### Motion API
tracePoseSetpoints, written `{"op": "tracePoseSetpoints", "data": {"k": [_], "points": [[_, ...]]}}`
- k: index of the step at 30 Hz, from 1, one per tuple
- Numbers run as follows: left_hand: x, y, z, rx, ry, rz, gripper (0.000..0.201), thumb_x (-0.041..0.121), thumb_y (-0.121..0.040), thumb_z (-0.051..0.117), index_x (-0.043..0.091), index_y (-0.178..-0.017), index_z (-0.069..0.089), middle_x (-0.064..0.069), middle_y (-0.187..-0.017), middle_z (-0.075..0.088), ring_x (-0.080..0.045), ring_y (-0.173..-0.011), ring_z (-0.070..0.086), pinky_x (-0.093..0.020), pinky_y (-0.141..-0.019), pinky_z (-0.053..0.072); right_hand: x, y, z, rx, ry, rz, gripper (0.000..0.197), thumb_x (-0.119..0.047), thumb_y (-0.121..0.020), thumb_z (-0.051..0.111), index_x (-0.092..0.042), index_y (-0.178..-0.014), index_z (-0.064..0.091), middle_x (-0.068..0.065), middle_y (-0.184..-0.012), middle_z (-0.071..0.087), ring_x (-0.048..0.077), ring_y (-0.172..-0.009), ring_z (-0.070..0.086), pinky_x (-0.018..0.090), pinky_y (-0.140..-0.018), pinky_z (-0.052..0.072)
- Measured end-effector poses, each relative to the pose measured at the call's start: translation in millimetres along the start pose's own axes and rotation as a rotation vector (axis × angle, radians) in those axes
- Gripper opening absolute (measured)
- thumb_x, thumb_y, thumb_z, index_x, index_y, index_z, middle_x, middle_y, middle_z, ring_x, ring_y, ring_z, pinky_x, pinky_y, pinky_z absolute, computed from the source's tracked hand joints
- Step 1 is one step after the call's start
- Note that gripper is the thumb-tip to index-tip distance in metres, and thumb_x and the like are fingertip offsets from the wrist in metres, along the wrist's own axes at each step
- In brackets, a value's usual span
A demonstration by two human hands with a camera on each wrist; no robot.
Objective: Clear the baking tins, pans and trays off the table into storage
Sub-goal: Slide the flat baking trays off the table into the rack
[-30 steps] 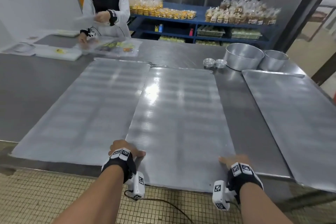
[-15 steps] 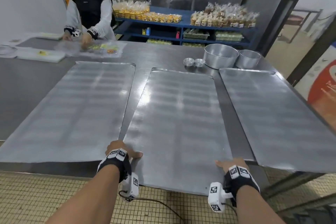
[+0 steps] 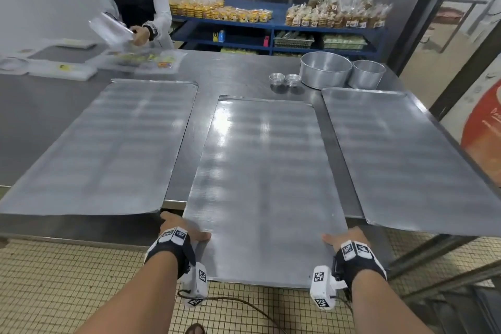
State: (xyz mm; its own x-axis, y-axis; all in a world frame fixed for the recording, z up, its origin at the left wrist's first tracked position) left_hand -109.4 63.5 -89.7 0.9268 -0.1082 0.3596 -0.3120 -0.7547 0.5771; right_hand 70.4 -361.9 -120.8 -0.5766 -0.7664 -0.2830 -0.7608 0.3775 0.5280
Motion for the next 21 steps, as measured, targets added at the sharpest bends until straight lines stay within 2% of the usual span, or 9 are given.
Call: {"op": "tracePoseSetpoints", "data": {"k": [1, 3, 7, 11, 13, 15, 16, 19, 21], "points": [[-1.0, 1.3, 0.9, 0.001, 0.006, 0.001, 0.113, 0.031, -0.05, 0.099, 0.001, -0.132, 0.029, -0.02, -0.123, 0.057, -0.038, -0.112, 0.061, -0.045, -0.089, 0.052, 2.0, -10.3, 5.0, -0.01, -0.014, -0.024, 0.08, -0.055, -0.039, 0.08, -0.011, -0.103, 0.062, 0.012, -0.105, 0.069, 0.033, -0.1, 0.063, 0.042, -0.092, 0.05], [-4.4, 7.9, 2.5, -0.04, -0.052, 0.004, 0.108, 0.04, -0.052, 0.097, 0.0, -0.132, 0.038, -0.017, -0.12, 0.062, -0.035, -0.107, 0.064, -0.041, -0.089, 0.055, 4.8, -12.7, 4.1, -0.034, -0.011, -0.057, 0.075, -0.049, -0.045, 0.083, -0.01, -0.106, 0.063, 0.012, -0.097, 0.071, 0.032, -0.091, 0.068, 0.043, -0.088, 0.055], [-14.6, 14.7, 6.5, -0.124, -0.204, 0.06, 0.083, 0.052, -0.061, 0.089, 0.005, -0.12, 0.055, -0.012, -0.108, 0.068, -0.029, -0.096, 0.068, -0.037, -0.084, 0.057, 7.0, 17.6, -15.9, -0.094, 0.021, -0.058, 0.07, -0.04, -0.063, 0.087, 0.0, -0.115, 0.061, 0.015, -0.106, 0.07, 0.03, -0.091, 0.068, 0.029, -0.069, 0.05], [-17.1, 30.3, 8.9, -0.23, -0.341, 0.135, 0.049, 0.051, -0.073, 0.081, 0.012, -0.097, 0.065, -0.007, -0.092, 0.07, -0.022, -0.084, 0.07, -0.031, -0.08, 0.059, 12.6, 31.7, -26.7, -0.142, 0.079, -0.062, 0.055, -0.035, -0.075, 0.082, 0.0, -0.112, 0.063, 0.015, -0.111, 0.069, 0.028, -0.093, 0.066, 0.027, -0.07, 0.047], [-13.3, 33.5, 11.9, -0.249, -0.334, 0.166, 0.05, 0.055, -0.075, 0.078, 0.012, -0.097, 0.068, -0.004, -0.088, 0.068, -0.019, -0.079, 0.068, -0.029, -0.071, 0.058, 13.2, 33.8, -28.8, -0.155, 0.062, -0.087, 0.048, -0.027, -0.075, 0.082, 0.0, -0.111, 0.064, 0.016, -0.108, 0.07, 0.029, -0.094, 0.067, 0.028, -0.072, 0.048], [-8.3, 33.8, 13.0, -0.191, -0.227, 0.193, 0.059, 0.061, -0.07, 0.078, 0.01, -0.1, 0.069, -0.001, -0.079, 0.066, -0.018, -0.071, 0.065, -0.026, -0.061, 0.052, 9.2, 33.1, -24.4, -0.167, 0.037, -0.148, 0.036, -0.022, -0.076, 0.08, -0.002, -0.103, 0.066, 0.013, -0.101, 0.07, 0.029, -0.091, 0.065, 0.027, -0.073, 0.047], [-7.8, 32.2, 14.3, -0.154, -0.141, 0.186, 0.058, 0.057, -0.07, 0.079, 0.009, -0.1, 0.067, -0.004, -0.079, 0.066, -0.021, -0.071, 0.066, -0.028, -0.064, 0.053, 6.7, 35.6, -22.8, -0.147, 0.01, -0.171, 0.034, -0.023, -0.075, 0.08, -0.003, -0.1, 0.066, 0.012, -0.099, 0.069, 0.028, -0.089, 0.064, 0.027, -0.074, 0.047], [-14.0, 31.7, 14.5, -0.089, -0.02, 0.095, 0.061, 0.042, -0.073, 0.082, 0.001, -0.113, 0.06, -0.017, -0.096, 0.07, -0.035, -0.084, 0.069, -0.042, -0.084, 0.058, 10.4, 35.4, -18.8, -0.068, -0.096, -0.17, 0.054, -0.032, -0.069, 0.08, -0.005, -0.113, 0.065, 0.013, -0.106, 0.07, 0.03, -0.095, 0.067, 0.031, -0.081, 0.054], [-19.5, 26.4, 15.1, -0.096, -0.066, 0.069, 0.068, 0.046, -0.072, 0.082, 0.001, -0.118, 0.06, -0.017, -0.103, 0.069, -0.034, -0.088, 0.068, -0.042, -0.088, 0.057, 16.4, 34.8, -20.0, -0.083, -0.084, -0.158, 0.043, -0.028, -0.072, 0.083, -0.005, -0.105, 0.068, 0.013, -0.103, 0.071, 0.031, -0.095, 0.068, 0.032, -0.08, 0.053]]}}
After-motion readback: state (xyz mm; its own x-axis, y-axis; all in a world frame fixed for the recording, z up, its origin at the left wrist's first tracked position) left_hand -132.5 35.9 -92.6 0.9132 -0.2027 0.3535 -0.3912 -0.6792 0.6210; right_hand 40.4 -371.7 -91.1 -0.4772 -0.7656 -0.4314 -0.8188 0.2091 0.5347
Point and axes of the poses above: each hand's wrist, its own y-axis away from the middle knuckle, its own z-axis out of the palm, x = y × z, the point moved 7 cm from there along -y, towards the middle knuckle
